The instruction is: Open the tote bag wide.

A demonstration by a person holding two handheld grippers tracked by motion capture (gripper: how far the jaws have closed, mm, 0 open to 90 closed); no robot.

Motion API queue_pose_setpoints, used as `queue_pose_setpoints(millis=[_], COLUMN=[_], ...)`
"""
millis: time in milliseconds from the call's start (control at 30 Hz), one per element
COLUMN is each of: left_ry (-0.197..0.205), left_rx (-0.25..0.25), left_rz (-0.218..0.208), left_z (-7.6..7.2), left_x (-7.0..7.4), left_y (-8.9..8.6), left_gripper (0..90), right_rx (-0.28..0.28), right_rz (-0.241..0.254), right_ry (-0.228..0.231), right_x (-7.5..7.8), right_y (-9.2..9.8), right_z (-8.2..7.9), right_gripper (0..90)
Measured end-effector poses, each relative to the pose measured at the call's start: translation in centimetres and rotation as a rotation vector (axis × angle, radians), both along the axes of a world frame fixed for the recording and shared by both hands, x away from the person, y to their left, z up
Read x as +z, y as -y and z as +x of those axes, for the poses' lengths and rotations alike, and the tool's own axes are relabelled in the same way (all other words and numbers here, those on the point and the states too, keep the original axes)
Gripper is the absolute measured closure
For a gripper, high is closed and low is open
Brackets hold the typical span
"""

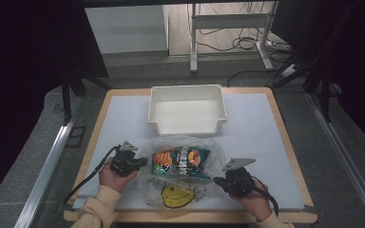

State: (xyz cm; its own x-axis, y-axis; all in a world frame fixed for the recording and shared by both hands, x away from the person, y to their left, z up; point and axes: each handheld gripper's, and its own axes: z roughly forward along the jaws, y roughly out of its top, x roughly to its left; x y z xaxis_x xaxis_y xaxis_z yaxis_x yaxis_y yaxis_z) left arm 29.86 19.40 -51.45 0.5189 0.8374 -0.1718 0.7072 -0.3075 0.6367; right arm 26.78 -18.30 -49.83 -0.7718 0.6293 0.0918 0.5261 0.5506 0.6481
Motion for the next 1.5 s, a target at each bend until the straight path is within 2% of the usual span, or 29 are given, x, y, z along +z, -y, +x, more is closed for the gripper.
queue_pose_setpoints(millis=[200, 300, 433, 567, 733, 767, 833, 900, 933, 1033, 1133, 1500], left_ry=[-0.010, -0.013, -0.003, 0.048, 0.127, 0.136, 0.152, 0.139, 0.114, 0.074, 0.020, -0.029], left_rx=[0.001, -0.002, -0.005, -0.024, -0.058, -0.065, -0.083, -0.115, -0.133, -0.138, -0.135, -0.166], left_rz=[0.003, 0.000, -0.019, -0.071, -0.110, -0.116, -0.100, -0.085, -0.078, 0.019, 0.020, 0.013], left_z=[-0.1, -0.2, -0.2, -0.5, -1.6, -1.8, -2.3, -2.8, -2.9, -3.0, -3.0, -6.2], left_x=[-0.3, -0.4, -0.1, 1.4, 4.1, 4.6, 5.3, 5.5, 5.3, 4.1, 2.9, 1.5], left_y=[-0.2, -0.3, -0.3, -0.3, 0.4, 0.6, 1.1, 1.6, 1.9, 2.4, 2.1, 0.6], left_gripper=[88.9, 88.5, 88.2, 87.2, 86.8, 87.0, 88.1, 90.0, 90.0, 90.0, 90.0, 90.0], right_rx=[0.013, 0.025, 0.016, 0.003, 0.008, 0.011, 0.010, 0.011, 0.011, 0.008, 0.006, 0.005], right_rz=[-0.026, -0.057, -0.030, 0.011, 0.023, 0.022, 0.022, 0.021, 0.021, 0.022, 0.022, 0.017], right_ry=[-0.011, -0.009, 0.011, 0.017, 0.023, 0.021, 0.021, 0.019, 0.018, 0.015, 0.012, 0.003], right_x=[-1.3, -1.9, -1.2, -0.4, -0.1, -0.1, -0.1, -0.2, -0.2, -0.3, -0.4, -0.6], right_y=[-0.1, -0.6, -0.4, 0.1, -0.1, -0.1, -0.2, -0.2, -0.1, 0.0, 0.0, 0.1], right_z=[-0.4, -0.7, -0.6, -0.5, -0.3, -0.3, -0.3, -0.2, -0.2, -0.1, 0.0, 0.0], right_gripper=[88.4, 88.5, 88.4, 88.4, 88.4, 88.4, 88.4, 88.4, 88.4, 88.4, 88.4, 88.4])
